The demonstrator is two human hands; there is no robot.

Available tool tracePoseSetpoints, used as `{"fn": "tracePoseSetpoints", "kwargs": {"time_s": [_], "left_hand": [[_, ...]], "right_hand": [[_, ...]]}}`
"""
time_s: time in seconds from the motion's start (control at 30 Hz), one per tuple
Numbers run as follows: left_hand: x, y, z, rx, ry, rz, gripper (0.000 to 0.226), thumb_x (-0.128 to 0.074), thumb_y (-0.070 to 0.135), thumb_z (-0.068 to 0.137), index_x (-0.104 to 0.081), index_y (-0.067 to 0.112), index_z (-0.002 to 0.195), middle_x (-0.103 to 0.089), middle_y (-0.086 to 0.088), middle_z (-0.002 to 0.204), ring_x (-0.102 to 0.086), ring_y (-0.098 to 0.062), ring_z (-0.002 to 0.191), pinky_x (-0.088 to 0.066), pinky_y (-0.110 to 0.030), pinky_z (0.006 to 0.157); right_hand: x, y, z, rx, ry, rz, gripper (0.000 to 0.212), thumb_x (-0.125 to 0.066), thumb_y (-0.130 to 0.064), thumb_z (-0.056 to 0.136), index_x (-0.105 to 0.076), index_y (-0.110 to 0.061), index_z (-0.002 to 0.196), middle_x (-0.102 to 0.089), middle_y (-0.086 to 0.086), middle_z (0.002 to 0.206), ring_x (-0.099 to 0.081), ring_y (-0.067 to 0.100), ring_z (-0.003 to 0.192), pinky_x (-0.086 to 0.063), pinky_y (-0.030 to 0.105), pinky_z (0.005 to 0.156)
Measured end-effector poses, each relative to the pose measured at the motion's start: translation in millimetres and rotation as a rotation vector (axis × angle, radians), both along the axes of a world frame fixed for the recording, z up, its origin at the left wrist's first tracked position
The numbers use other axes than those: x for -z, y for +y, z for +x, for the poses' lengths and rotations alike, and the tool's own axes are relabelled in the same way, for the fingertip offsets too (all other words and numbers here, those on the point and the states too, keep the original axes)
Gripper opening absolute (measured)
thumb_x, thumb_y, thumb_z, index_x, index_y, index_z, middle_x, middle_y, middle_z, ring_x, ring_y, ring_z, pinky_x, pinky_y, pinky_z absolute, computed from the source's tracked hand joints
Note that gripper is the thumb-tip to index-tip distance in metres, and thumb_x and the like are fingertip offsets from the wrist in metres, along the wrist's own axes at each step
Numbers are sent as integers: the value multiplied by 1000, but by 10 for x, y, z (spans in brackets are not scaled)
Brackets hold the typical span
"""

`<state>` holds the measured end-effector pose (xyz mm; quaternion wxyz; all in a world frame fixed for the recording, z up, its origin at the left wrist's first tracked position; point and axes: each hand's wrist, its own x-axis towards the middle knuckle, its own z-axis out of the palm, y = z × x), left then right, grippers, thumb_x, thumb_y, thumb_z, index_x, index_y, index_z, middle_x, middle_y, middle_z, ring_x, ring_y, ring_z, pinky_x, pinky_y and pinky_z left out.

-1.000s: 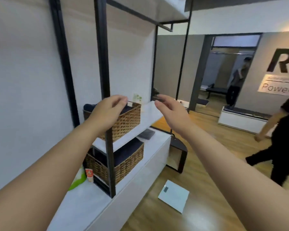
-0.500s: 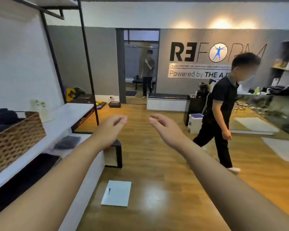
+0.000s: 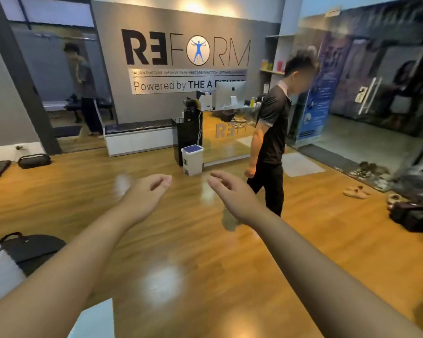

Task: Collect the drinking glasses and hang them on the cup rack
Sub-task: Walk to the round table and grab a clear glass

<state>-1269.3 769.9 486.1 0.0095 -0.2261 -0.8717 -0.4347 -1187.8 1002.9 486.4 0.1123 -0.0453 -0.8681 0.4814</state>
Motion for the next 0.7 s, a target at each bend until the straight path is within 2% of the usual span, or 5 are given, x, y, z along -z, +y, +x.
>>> {"fn": "tracePoseSetpoints", "kwargs": {"time_s": [0.17, 0.33, 0.5, 0.63, 0.7], "left_hand": [[-85, 461, -834, 193, 25, 1, 27, -46, 44, 105, -66, 33, 120, -65, 18, 114, -57, 0, 105, -43, -18, 85], [-200, 1035, -1496, 374, 82, -7, 33, -46, 43, 105, -68, 27, 124, -67, 13, 115, -60, -4, 107, -44, -22, 82], [-132, 1915, -1722, 587, 126, -17, 34, -45, 44, 105, -67, 27, 126, -66, 14, 120, -59, -8, 113, -46, -31, 93], [-3, 2750, -1817, 737, 135, -35, 36, -44, 40, 107, -66, 21, 128, -65, 12, 119, -56, -5, 108, -37, -10, 79], [72, 3231, -1866, 789, 121, -35, 39, -44, 43, 106, -66, 22, 131, -65, 11, 125, -55, -5, 112, -34, -8, 79]], "right_hand": [[60, 312, -416, 220, 12, -91, 56, -51, -60, 101, -56, -31, 149, -61, -7, 138, -56, 14, 127, -48, 40, 108], [88, 634, -643, 418, 57, -122, 55, -50, -59, 102, -56, -29, 149, -61, -8, 138, -56, 11, 125, -48, 27, 91], [176, 1059, -691, 617, 58, -163, 72, -49, -77, 86, -57, -36, 145, -64, -8, 132, -62, 18, 122, -54, 47, 102], [315, 1618, -693, 753, 67, -156, 56, -50, -60, 101, -57, -28, 147, -64, -5, 133, -60, 11, 118, -51, 24, 86], [387, 1966, -667, 820, 59, -146, 54, -49, -55, 104, -56, -26, 149, -63, -8, 133, -57, 7, 117, -44, 15, 81]]}}
